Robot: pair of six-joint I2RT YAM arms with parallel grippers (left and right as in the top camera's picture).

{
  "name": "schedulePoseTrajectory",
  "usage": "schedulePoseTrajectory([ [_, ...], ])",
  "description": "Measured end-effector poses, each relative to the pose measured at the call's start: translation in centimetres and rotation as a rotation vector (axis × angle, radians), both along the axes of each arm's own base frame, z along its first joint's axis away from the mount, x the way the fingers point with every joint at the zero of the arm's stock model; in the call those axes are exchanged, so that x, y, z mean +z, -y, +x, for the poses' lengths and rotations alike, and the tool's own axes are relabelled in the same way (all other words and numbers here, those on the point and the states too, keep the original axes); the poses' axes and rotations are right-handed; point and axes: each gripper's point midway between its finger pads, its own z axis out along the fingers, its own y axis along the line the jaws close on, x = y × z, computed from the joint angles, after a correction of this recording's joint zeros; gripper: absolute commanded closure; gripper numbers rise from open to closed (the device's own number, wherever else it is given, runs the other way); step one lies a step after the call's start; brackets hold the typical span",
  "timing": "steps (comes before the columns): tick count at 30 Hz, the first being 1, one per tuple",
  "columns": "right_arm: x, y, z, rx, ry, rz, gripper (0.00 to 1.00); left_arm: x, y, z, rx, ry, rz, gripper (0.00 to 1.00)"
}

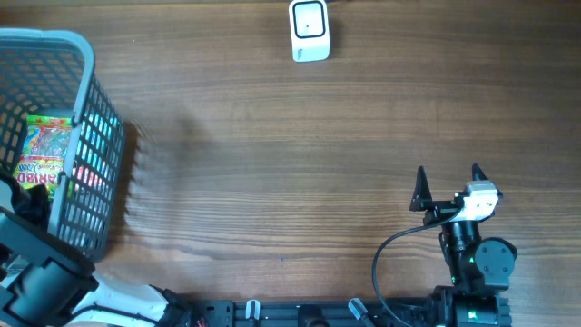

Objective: Scan the item barcode
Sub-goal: 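Reach left gripper into basket and grasp the green-lidded jar, then carry jar with left gripper to table center and release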

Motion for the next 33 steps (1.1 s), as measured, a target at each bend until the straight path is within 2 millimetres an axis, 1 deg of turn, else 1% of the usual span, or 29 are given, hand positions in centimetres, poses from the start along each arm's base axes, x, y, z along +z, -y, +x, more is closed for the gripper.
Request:
schedulePoseTrajectory([
  [1,0.0,0.0,0.0,0.000,0.000,0.000,0.00,0.0,0.1,0.0,0.001,0.003,-0.002,0.30],
  [3,0.0,0.0,0.0,0.000,0.000,0.000,0.00,-0.1,0.1,0.1,-0.001,0.004,-0.007,0.37],
  [4,0.0,0.0,0.0,0.000,0.000,0.000,0.00,-0.1,0.2,-0.1,0.003,0.002,-0.010,0.43],
  [9,0.0,0.0,0.0,0.000,0.000,0.000,0.00,0.0,0.4,0.0,-0.004,0.016,-0.022,0.43],
  [11,0.0,0.0,0.0,0.000,0.000,0.000,0.00,0.2,0.8,0.0,-0.013,0.024,-0.043,0.43],
  [13,0.0,0.0,0.0,0.000,0.000,0.000,0.00,1.1,1.3,0.6,-0.042,0.061,-0.064,0.42],
  [14,0.0,0.0,0.0,0.000,0.000,0.000,0.00,2.1,1.4,1.0,-0.054,0.086,-0.063,0.41],
  [15,0.0,0.0,0.0,0.000,0.000,0.000,0.00,3.5,1.3,1.5,-0.069,0.122,-0.052,0.41],
  [16,0.0,0.0,0.0,0.000,0.000,0.000,0.00,3.9,1.3,1.6,-0.077,0.130,-0.049,0.39],
  [17,0.0,0.0,0.0,0.000,0.000,0.000,0.00,7.0,1.3,2.8,-0.100,0.214,-0.013,0.39],
  [18,0.0,0.0,0.0,0.000,0.000,0.000,0.00,9.0,1.2,3.3,-0.113,0.260,0.018,0.38],
  [20,0.0,0.0,0.0,0.000,0.000,0.000,0.00,14.3,1.1,4.7,-0.154,0.392,0.104,0.37],
  [22,0.0,0.0,0.0,0.000,0.000,0.000,0.00,19.6,1.7,5.8,-0.207,0.516,0.196,0.36],
  [23,0.0,0.0,0.0,0.000,0.000,0.000,0.00,22.5,2.5,6.3,-0.243,0.591,0.240,0.36],
  [24,0.0,0.0,0.0,0.000,0.000,0.000,0.00,24.6,3.4,6.7,-0.275,0.644,0.270,0.36],
  [25,0.0,0.0,0.0,0.000,0.000,0.000,0.00,26.9,4.6,7.6,-0.327,0.723,0.304,0.36],
  [26,0.0,0.0,0.0,0.000,0.000,0.000,0.00,29.4,6.5,8.8,-0.401,0.817,0.330,0.36],
  [27,0.0,0.0,0.0,0.000,0.000,0.000,0.00,31.4,8.2,9.9,-0.475,0.894,0.351,0.36],
  [28,0.0,0.0,0.0,0.000,0.000,0.000,0.00,32.9,9.9,10.9,-0.538,0.952,0.364,0.35],
  [29,0.0,0.0,0.0,0.000,0.000,0.000,0.00,35.2,13.0,12.4,-0.654,1.043,0.371,0.35],
  [30,0.0,0.0,0.0,0.000,0.000,0.000,0.00,36.7,16.0,13.3,-0.759,1.110,0.359,0.35],
  [31,0.0,0.0,0.0,0.000,0.000,0.000,0.00,38.5,20.2,14.6,-0.918,1.186,0.354,0.36],
  [32,0.0,0.0,0.0,0.000,0.000,0.000,0.00,39.3,24.0,15.3,-1.050,1.230,0.330,0.36],
  [33,0.0,0.0,0.0,0.000,0.000,0.000,0.00,39.2,27.0,15.7,-1.152,1.237,0.300,0.36],
])
